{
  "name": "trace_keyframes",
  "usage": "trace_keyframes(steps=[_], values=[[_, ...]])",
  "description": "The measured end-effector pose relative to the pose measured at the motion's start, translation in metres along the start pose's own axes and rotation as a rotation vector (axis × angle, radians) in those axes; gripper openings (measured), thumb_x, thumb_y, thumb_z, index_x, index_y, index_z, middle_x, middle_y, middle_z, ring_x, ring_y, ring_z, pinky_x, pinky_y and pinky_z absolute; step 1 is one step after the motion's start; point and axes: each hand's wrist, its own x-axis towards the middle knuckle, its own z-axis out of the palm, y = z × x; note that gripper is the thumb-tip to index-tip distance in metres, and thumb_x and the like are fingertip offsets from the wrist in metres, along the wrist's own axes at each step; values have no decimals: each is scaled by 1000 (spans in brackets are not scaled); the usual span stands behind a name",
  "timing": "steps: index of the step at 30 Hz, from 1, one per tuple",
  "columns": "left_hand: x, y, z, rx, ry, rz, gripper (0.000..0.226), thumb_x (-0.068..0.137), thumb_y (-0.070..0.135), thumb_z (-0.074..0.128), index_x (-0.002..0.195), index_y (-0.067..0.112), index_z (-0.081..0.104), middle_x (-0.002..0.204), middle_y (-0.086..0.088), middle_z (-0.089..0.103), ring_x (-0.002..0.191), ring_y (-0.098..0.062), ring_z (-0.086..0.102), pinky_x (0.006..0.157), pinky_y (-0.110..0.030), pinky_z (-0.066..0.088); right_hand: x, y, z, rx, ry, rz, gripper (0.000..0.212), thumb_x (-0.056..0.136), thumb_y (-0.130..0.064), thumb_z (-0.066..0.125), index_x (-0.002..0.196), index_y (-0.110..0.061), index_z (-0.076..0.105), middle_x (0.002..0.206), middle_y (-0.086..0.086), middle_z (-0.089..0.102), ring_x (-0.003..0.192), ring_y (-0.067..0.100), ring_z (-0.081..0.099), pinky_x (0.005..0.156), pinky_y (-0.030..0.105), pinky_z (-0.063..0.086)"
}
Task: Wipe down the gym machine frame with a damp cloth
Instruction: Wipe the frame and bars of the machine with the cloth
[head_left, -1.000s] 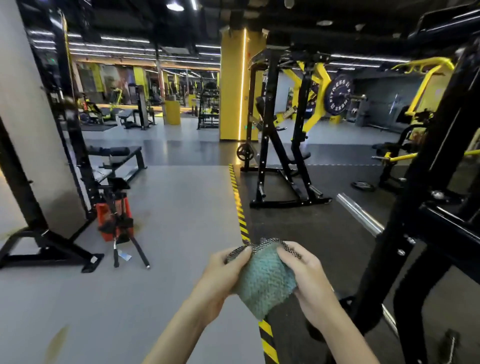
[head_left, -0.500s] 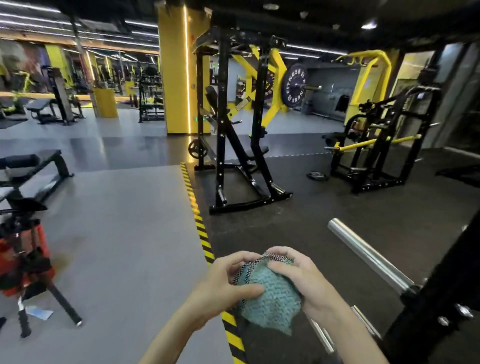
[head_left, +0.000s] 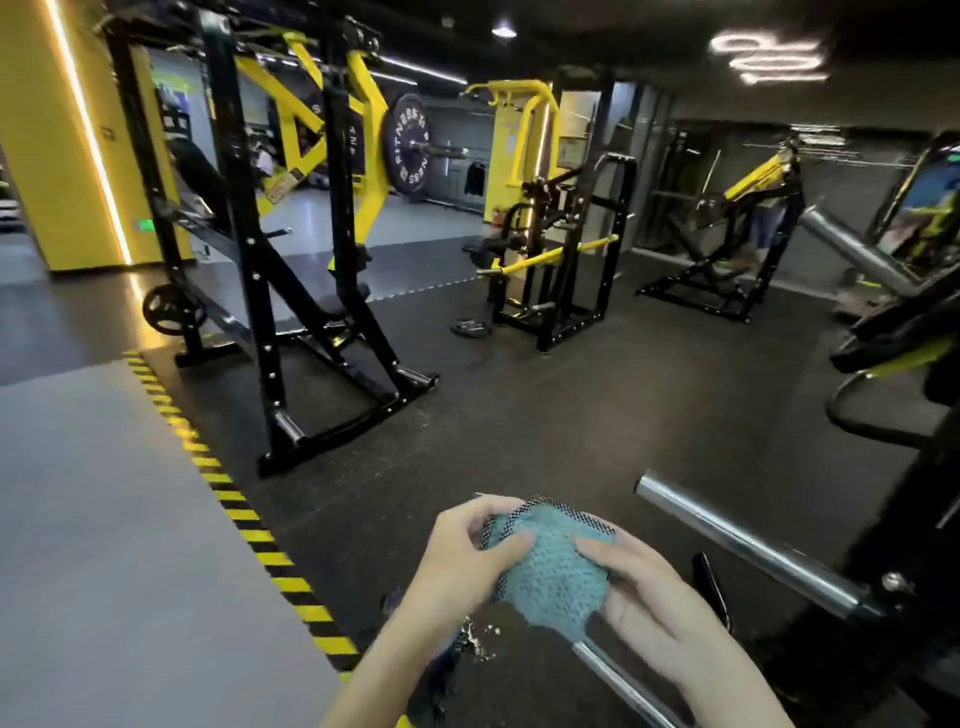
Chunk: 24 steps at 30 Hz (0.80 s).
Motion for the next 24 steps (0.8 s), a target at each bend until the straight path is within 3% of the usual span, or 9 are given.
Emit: trace_keyframes(steps=[2, 6, 9, 12, 14, 16, 19, 21, 24], values=[[25, -3, -4, -28, -60, 6, 17, 88, 6, 72, 103, 15, 73, 99, 3, 75, 92, -10, 71, 74, -23, 55, 11, 2, 0, 10, 22, 29, 81, 59, -12, 84, 131, 5, 52, 126, 28, 61, 122, 42, 56, 103, 59, 43], [77, -17, -4, -77, -141, -14, 20, 87, 4, 73, 102, 18, 73, 100, 2, 75, 94, -13, 70, 77, -28, 56, 40, 11, -6, 95, 29, 35, 74, 69, -15, 80, 134, 2, 52, 131, 28, 57, 124, 43, 55, 103, 60, 43], [119, -29, -8, -34, -191, -22, 25, 87, 6, 73, 102, 26, 73, 105, 1, 74, 100, -16, 70, 88, -36, 57, 73, 9, -11, 89, 120, -31, 78, 65, -14, 82, 134, 0, 51, 128, 28, 60, 120, 43, 57, 102, 62, 42], [161, -36, -17, 24, -234, -32, 30, 87, 9, 73, 102, 35, 71, 109, 4, 72, 101, -13, 69, 89, -36, 57, 111, -2, -13, -8, 273, -116, 61, 76, -6, 80, 131, -8, 54, 118, 21, 68, 106, 36, 67, 83, 48, 58], [191, -32, -21, 42, -259, -52, 31, 89, 6, 71, 106, 32, 69, 109, 2, 72, 99, -10, 69, 85, -30, 57, 135, -15, -13, -73, 351, -157, 52, 80, -4, 68, 129, -12, 55, 112, 18, 71, 94, 30, 71, 69, 37, 59], [223, -24, -23, 95, -300, -33, 33, 90, 3, 67, 111, 29, 66, 110, -2, 71, 98, -11, 69, 84, -27, 56, 158, -29, -13, -145, 379, -188, 51, 83, -4, 66, 131, -16, 54, 110, 16, 72, 91, 27, 71, 68, 34, 58], [266, -15, -23, 165, -371, 33, 42, 91, 4, 65, 112, 40, 62, 110, -2, 70, 102, -17, 68, 87, -39, 57, 185, -48, -19, -211, 362, -236, 71, 76, -2, 71, 134, -33, 45, 110, 15, 72, 97, 28, 71, 75, 34, 57], [290, -11, -20, 200, -461, 90, 41, 90, 2, 66, 111, 37, 64, 111, 3, 69, 105, -16, 66, 92, -40, 55, 197, -60, -26, -272, 335, -254, 90, 68, 6, 78, 134, -42, 41, 113, 14, 71, 103, 31, 69, 81, 39, 58], [327, -13, -12, 264, -586, 132, 37, 81, 3, 76, 106, 30, 71, 115, 16, 68, 111, -8, 63, 100, -42, 51, 215, -71, -34, -380, 336, -274, 92, 63, 23, 77, 132, -32, 51, 117, 16, 68, 105, 35, 68, 86, 44, 57]])
